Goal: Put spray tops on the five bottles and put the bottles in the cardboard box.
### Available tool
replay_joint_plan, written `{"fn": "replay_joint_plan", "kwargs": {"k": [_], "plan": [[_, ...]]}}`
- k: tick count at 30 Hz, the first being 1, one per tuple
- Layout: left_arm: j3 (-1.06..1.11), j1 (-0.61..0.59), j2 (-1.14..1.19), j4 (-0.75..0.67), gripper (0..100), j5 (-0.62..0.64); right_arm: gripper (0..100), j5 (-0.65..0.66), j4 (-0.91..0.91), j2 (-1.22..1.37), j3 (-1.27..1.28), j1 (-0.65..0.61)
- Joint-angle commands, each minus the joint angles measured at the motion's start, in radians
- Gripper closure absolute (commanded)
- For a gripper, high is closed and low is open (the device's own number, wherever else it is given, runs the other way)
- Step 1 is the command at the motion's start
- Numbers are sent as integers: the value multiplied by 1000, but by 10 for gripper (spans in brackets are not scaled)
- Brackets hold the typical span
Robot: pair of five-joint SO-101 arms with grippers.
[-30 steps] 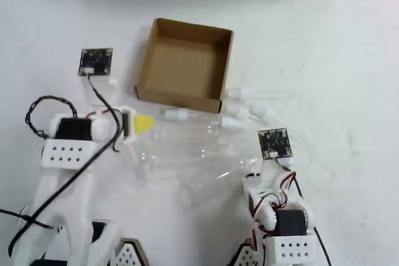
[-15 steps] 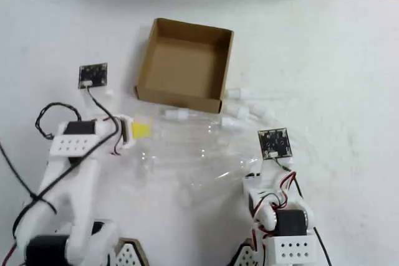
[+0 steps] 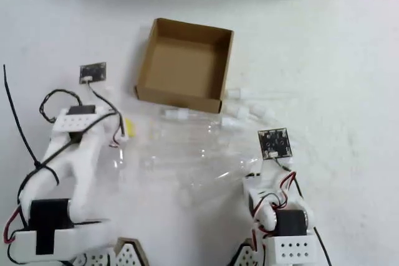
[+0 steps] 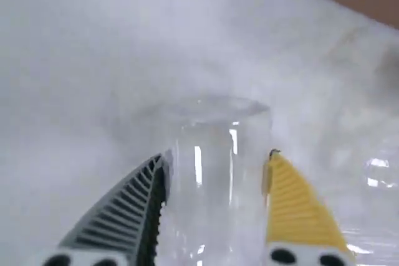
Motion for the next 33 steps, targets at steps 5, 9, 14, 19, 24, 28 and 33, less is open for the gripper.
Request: {"fn": "replay_joint_plan", "kwargs": {"k": [5, 9, 14, 19, 24, 28, 33], "plan": [[-173, -211, 1, 21, 964, -11, 982, 8, 7, -4, 8, 8], [-232, -315, 2, 14, 974, 6, 982, 8, 7, -4, 8, 8], [-233, -421, 4, 14, 976, 166, 982, 8, 7, -4, 8, 8], [-232, -521, 4, -37, 884, 207, 982, 9, 7, -4, 8, 10], [-232, -588, 4, -41, 620, 206, 982, 9, 7, -4, 8, 10], [-233, -642, 2, -41, 551, 187, 982, 9, 7, -4, 8, 10], [-236, -653, -4, -14, 552, 35, 982, 9, 7, -4, 8, 10]]}}
